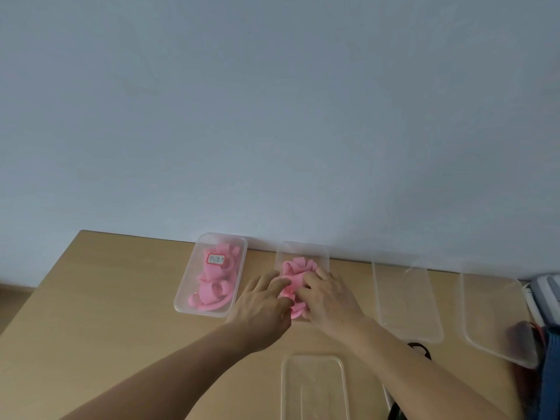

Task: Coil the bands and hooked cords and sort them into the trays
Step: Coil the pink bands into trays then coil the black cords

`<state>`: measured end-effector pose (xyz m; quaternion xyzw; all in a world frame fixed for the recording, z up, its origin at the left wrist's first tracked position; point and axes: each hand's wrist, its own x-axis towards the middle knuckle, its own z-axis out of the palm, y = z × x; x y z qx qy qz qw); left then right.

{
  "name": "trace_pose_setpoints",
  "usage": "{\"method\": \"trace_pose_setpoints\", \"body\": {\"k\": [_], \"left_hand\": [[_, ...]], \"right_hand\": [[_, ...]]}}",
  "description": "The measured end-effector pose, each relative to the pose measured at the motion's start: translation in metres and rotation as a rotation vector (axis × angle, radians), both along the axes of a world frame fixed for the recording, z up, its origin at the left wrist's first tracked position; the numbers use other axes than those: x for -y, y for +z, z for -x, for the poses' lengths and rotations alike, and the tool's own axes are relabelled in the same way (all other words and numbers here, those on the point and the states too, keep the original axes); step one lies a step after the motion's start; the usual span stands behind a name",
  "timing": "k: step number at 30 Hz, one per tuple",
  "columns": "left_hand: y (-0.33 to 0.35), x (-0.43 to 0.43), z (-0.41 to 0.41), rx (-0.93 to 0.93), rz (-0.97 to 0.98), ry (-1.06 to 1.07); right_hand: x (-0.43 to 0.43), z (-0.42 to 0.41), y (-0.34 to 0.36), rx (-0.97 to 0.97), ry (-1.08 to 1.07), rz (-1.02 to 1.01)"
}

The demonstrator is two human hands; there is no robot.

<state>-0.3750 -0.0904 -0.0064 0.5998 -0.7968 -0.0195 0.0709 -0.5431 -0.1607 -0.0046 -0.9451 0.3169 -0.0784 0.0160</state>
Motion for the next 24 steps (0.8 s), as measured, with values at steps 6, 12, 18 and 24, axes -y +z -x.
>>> {"method": "trace_pose_setpoints", "body": {"k": [6, 12, 18, 24], "left_hand": [[0.000, 0.000, -0.003, 0.154, -0.025, -0.073], [0.000, -0.001, -0.007, 0.113, 0.036, -0.107], [-0.001, -0.004, -0.010, 0.020, 0.031, -0.085], [-0.001, -0.003, -0.008, 0.030, -0.008, -0.104]], "right_hand": [[-0.004, 0.011, -0.007, -0.050, -0.089, -0.229], [-0.027, 0.010, -0.019, 0.090, -0.178, -0.100], [-0.031, 0.013, -0.023, 0.131, -0.226, -0.099], [-0.037, 0.012, -0.018, 0.095, -0.246, -0.121]]}}
